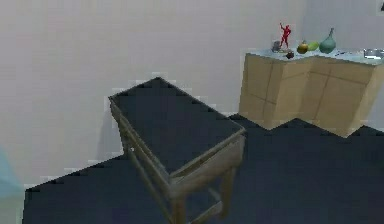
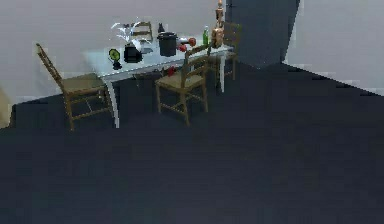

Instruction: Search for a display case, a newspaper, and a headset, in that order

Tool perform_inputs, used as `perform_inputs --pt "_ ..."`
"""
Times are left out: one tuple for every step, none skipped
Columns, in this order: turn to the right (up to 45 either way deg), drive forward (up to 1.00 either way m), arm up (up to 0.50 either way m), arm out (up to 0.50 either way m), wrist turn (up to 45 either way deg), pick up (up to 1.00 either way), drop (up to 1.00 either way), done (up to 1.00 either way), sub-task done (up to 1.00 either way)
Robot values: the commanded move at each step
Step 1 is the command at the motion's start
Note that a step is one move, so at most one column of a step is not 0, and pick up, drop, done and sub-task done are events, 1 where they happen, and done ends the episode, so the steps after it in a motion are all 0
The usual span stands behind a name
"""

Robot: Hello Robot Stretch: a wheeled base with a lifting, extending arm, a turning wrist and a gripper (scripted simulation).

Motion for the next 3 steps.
perform_inputs --pt "-45.0 0.0 0.0 0.0 0.0 0.0 0.0 0.0 0.0" --pt "-45.0 0.0 0.0 0.0 0.0 0.0 0.0 0.0 0.0" --pt "-12.0 0.0 0.0 0.0 0.0 0.0 0.0 0.0 0.0"
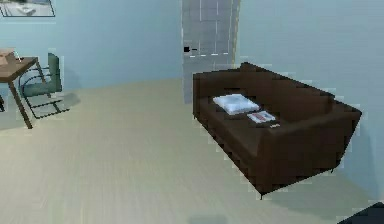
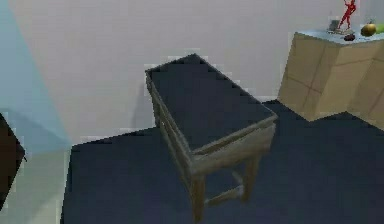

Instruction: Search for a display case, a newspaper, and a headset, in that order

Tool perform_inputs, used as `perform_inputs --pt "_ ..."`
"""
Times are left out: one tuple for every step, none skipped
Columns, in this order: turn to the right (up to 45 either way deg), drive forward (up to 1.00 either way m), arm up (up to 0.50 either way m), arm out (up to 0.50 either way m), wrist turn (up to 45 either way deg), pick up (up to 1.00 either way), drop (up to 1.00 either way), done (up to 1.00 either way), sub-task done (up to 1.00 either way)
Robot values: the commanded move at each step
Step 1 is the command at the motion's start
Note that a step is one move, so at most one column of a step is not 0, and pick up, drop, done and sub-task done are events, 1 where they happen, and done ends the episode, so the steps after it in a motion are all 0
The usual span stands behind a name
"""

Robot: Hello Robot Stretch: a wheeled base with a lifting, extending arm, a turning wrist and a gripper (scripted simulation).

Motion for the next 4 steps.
perform_inputs --pt "0.0 0.95 0.0 0.0 0.0 0.0 0.0 0.0 0.0" --pt "45.0 0.0 0.0 0.0 0.0 0.0 0.0 0.0 0.0" --pt "0.0 0.0 0.0 0.0 0.0 0.0 0.0 0.0 1.0" --pt "-45.0 0.0 0.0 0.0 0.0 0.0 0.0 0.0 0.0"
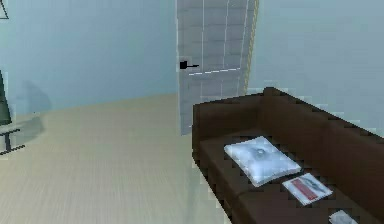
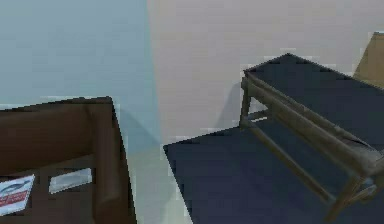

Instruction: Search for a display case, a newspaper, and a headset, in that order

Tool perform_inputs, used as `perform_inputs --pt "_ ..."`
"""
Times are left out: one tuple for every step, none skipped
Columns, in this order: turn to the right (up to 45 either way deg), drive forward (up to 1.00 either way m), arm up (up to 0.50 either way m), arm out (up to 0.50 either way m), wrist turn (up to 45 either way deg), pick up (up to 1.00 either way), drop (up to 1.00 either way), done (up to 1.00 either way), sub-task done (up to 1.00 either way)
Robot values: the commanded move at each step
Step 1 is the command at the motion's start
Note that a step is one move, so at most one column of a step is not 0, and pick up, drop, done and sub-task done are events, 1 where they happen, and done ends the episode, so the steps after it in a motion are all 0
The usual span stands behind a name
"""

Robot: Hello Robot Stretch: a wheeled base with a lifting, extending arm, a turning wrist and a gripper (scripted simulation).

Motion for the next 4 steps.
perform_inputs --pt "-12.0 0.0 0.0 0.0 0.0 0.0 0.0 0.0 0.0" --pt "0.0 1.0 0.0 0.0 0.0 0.0 0.0 0.0 0.0" --pt "-3.0 0.0 0.0 0.0 0.0 0.0 0.0 0.0 0.0" --pt "-45.0 0.0 0.0 0.0 0.0 0.0 0.0 0.0 0.0"
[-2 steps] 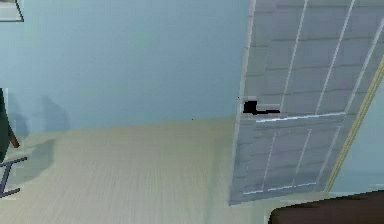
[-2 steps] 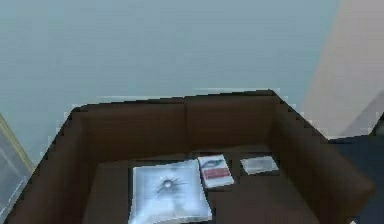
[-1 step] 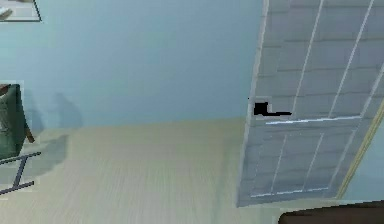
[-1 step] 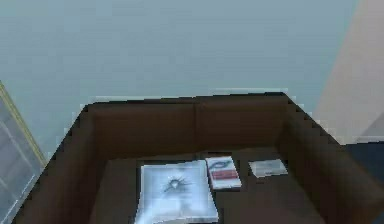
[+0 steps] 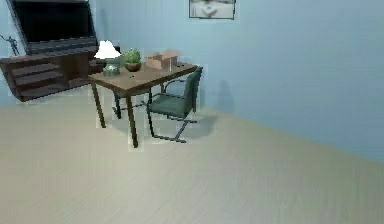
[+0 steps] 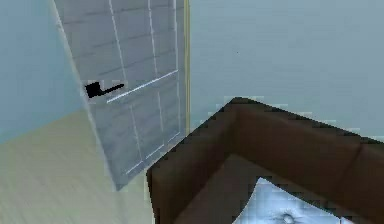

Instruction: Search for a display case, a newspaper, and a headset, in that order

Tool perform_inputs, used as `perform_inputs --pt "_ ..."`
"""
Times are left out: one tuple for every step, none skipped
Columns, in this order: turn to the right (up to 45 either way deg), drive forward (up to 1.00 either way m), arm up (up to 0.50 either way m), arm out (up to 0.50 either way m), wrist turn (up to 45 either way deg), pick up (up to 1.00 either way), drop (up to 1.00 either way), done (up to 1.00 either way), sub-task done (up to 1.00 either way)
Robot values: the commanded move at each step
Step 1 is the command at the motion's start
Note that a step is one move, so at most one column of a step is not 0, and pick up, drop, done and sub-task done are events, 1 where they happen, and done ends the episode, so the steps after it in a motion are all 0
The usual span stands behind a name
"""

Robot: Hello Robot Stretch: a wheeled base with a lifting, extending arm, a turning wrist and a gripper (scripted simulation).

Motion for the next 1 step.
perform_inputs --pt "-45.0 0.0 0.0 0.0 0.0 0.0 0.0 0.0 0.0"
